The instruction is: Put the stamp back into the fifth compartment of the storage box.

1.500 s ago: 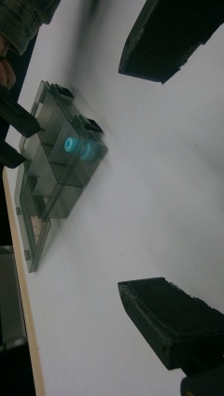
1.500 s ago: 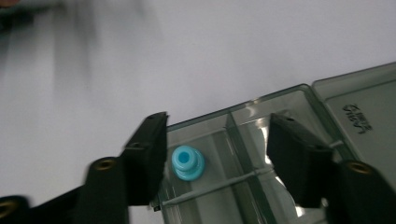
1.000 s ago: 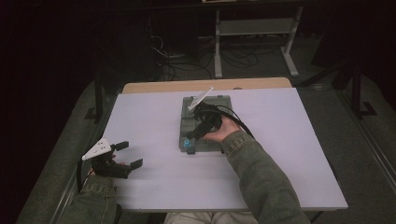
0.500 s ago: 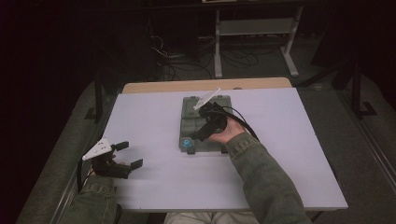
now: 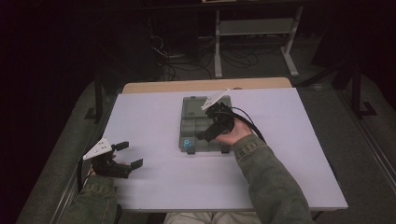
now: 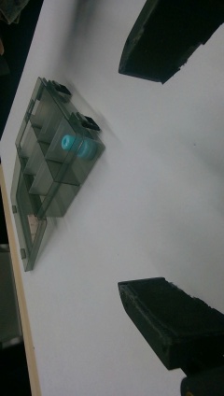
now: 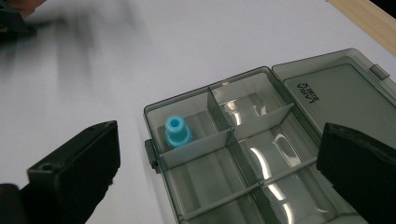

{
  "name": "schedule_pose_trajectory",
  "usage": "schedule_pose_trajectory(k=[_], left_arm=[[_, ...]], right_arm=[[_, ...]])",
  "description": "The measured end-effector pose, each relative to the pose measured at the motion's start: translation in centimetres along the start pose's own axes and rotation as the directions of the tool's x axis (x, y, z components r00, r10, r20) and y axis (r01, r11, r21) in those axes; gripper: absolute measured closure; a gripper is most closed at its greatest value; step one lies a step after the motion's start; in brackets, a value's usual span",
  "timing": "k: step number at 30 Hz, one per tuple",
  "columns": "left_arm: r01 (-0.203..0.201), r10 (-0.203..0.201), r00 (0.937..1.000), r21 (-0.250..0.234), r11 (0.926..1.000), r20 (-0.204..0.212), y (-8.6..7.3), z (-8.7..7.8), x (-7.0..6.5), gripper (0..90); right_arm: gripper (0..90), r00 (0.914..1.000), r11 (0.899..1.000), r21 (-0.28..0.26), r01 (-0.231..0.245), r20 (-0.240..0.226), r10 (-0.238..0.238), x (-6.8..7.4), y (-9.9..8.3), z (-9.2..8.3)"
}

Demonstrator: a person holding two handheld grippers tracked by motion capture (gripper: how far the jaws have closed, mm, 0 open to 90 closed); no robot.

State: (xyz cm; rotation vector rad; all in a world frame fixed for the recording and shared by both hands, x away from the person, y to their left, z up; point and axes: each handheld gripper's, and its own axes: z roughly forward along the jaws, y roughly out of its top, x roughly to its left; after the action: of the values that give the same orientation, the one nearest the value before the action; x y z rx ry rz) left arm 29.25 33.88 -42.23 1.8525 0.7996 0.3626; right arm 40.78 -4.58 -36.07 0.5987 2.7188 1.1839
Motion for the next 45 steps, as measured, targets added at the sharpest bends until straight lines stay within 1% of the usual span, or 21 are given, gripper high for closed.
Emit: schedule_pose_trajectory(k=[7, 9, 16, 18, 22, 36, 45], left_arm=[[-0.002, 0.002, 1.0, 0.002, 1.0, 0.0, 0.0, 0.0, 0.0, 0.0], [-0.005, 0.005, 1.0, 0.001, 1.0, -0.001, 0.0, 0.0, 0.0, 0.0], [-0.006, 0.006, 1.0, -0.001, 1.0, -0.007, 0.0, 0.0, -0.1, 0.0], [-0.006, 0.006, 1.0, -0.001, 1.0, -0.007, 0.0, 0.0, -0.1, 0.0], [-0.007, 0.007, 0.9999, 0.001, 1.0, -0.007, 0.0, 0.0, -0.1, 0.0], [-0.007, 0.007, 0.9999, 0.0, 1.0, -0.008, 0.0, 0.0, -0.1, 0.0], [-0.008, 0.008, 0.9999, 0.0, 1.0, -0.01, 0.0, 0.0, -0.1, 0.0]], right_arm=[[0.0, 0.9999, 1.0, -0.009, -0.012, 0.011, 0.012, -0.2, -0.7, -1.0], [0.0, 0.9999, 1.0, -0.011, -0.01, 0.013, 0.01, -0.2, -0.7, -1.0], [0.0, 0.999, 0.999, -0.027, -0.037, 0.024, 0.038, -0.4, -1.9, -1.5], [0.0, 0.9986, 0.998, -0.033, -0.044, 0.029, 0.045, -0.4, -2.3, -2.0], [0.0, 0.9982, 0.998, -0.039, -0.046, 0.037, 0.048, -0.4, -2.8, -2.4], [0.0, 0.9943, 0.995, -0.058, -0.083, 0.062, 0.087, -0.2, -5.0, -4.1], [0.0, 0.9925, 0.993, -0.069, -0.092, 0.075, 0.097, -0.1, -6.0, -5.0]])
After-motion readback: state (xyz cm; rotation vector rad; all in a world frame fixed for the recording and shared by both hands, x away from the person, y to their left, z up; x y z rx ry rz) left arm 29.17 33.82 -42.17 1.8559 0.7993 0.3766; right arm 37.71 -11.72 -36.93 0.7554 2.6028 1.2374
